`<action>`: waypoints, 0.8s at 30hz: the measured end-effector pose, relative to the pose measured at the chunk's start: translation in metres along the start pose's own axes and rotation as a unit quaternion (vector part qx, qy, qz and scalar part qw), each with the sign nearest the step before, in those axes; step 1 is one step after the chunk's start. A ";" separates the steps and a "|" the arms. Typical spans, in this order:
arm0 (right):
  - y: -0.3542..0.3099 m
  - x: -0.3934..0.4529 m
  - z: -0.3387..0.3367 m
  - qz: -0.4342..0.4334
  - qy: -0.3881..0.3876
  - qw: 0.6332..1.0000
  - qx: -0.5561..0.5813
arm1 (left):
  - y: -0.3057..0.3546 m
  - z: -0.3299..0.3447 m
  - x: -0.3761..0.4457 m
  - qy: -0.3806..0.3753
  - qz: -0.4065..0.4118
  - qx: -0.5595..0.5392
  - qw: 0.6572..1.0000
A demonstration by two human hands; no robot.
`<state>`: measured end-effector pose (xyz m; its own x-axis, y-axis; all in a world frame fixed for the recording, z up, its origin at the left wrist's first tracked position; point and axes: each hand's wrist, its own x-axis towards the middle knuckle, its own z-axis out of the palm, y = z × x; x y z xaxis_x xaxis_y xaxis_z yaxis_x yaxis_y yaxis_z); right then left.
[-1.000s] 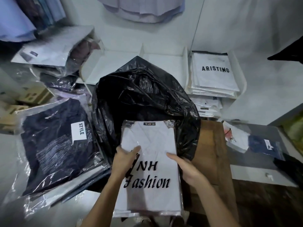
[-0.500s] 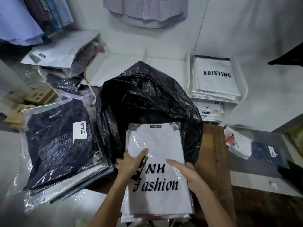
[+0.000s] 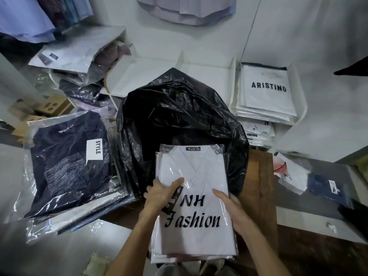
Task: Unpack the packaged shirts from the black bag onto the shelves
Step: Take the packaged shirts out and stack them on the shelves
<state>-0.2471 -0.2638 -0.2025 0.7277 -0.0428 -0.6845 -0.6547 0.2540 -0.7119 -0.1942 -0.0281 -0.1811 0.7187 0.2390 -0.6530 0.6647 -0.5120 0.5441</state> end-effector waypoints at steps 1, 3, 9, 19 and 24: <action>0.000 -0.003 0.002 -0.009 -0.001 1.000 0.002 | 0.001 -0.001 -0.004 0.005 -0.006 0.020 1.000; -0.002 -0.004 0.004 -0.021 -0.007 1.000 -0.003 | -0.002 -0.001 -0.002 0.002 -0.009 0.009 1.000; -0.015 -0.009 0.007 0.002 -0.053 0.998 -0.022 | -0.016 -0.016 0.007 -0.019 -0.019 -0.097 0.995; -0.048 -0.040 0.010 -0.163 -0.081 0.983 -0.037 | 0.017 -0.049 -0.048 0.023 0.072 -0.170 0.982; -0.083 -0.053 -0.003 -0.254 -0.065 0.965 0.010 | 0.054 -0.073 -0.092 -0.033 0.193 -0.275 0.941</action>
<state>-0.2315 -0.2852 -0.1079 0.9741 -0.0448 -0.2218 -0.2040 0.2503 -0.9464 -0.2093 -0.0171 -0.0532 0.9264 0.0624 -0.3713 0.3741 -0.0411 0.9265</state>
